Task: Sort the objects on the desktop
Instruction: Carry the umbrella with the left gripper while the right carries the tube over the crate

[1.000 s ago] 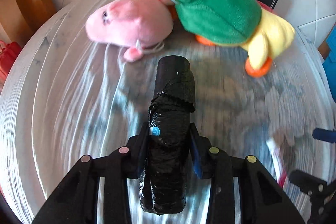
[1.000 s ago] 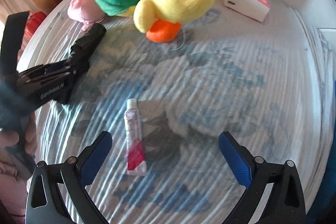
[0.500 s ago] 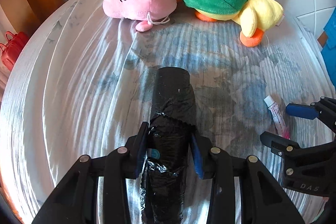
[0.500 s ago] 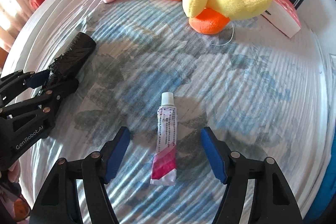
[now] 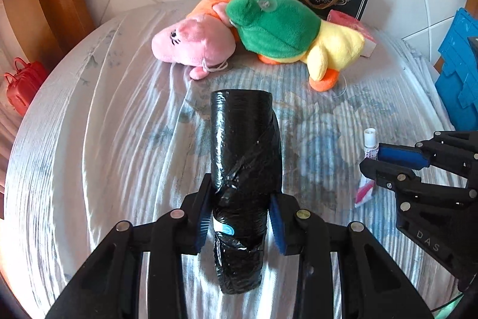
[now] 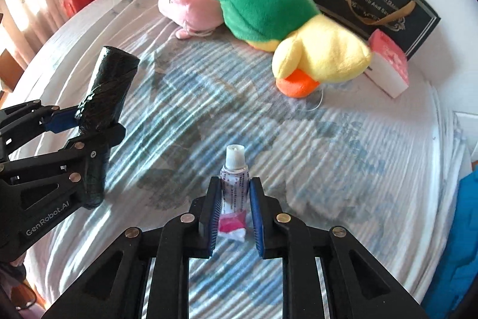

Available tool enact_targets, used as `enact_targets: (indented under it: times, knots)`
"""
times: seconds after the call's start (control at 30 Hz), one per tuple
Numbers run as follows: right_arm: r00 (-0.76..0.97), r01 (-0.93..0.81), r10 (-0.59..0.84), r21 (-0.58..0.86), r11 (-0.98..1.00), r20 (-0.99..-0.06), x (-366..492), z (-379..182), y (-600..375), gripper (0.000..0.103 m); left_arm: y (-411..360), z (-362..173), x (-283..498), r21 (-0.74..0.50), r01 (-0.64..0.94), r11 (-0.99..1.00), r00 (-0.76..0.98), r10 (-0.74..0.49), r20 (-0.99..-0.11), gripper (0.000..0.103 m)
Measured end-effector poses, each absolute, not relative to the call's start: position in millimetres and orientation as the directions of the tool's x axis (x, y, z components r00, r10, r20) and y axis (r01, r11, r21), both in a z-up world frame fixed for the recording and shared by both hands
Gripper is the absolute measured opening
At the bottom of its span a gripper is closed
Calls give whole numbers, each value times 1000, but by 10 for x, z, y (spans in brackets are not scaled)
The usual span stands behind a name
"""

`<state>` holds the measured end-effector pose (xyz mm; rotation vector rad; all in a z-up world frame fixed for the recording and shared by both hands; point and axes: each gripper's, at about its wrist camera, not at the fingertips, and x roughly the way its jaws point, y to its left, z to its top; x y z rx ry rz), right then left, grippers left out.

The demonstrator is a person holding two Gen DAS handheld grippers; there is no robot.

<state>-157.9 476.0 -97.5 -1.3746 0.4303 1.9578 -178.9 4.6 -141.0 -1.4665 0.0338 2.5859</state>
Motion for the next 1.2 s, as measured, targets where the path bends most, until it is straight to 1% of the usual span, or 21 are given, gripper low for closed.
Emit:
enact_targets:
  times: [0.07,0.23,0.37,0.57,0.73,0.9,1.07,1.2]
  knots:
    - [-226,-707,380,-117,-697,-897,-1516,-775,4698,19,14,-1322,-1759,-66,-162,-985,-532,143,-835,33]
    - [-334,-738,434,-55,-673,-837,-1301,-334,4488,19,32,-916,-1474,-70,-174,-982,-609,163,-776,33]
    - [-366,-765,495,-49,-642,-788,-1039,11,4345,19,162,-560,-1235,-68,-207,-976,-663,191,-724,33]
    - [-391,-817,582,-23,-577,-714,-504,525,4147,19,523,-44,-973,-76,-299,-951,-718,277,-638,33]
    - [-385,-861,666,-11,-509,-639,99,1018,4028,19,981,416,-792,-95,-400,-912,-738,382,-556,33]
    - [-340,-910,777,-22,-413,-530,797,1553,3851,19,1620,907,-534,-101,-525,-845,-725,506,-467,33]
    - [-239,-959,875,-42,-281,-421,1600,2007,3604,19,2392,1386,-159,-98,-665,-741,-666,647,-371,33]
    - [-126,-986,921,-58,-159,-368,2267,2222,3436,19,3045,1650,116,-92,-746,-660,-600,725,-339,33]
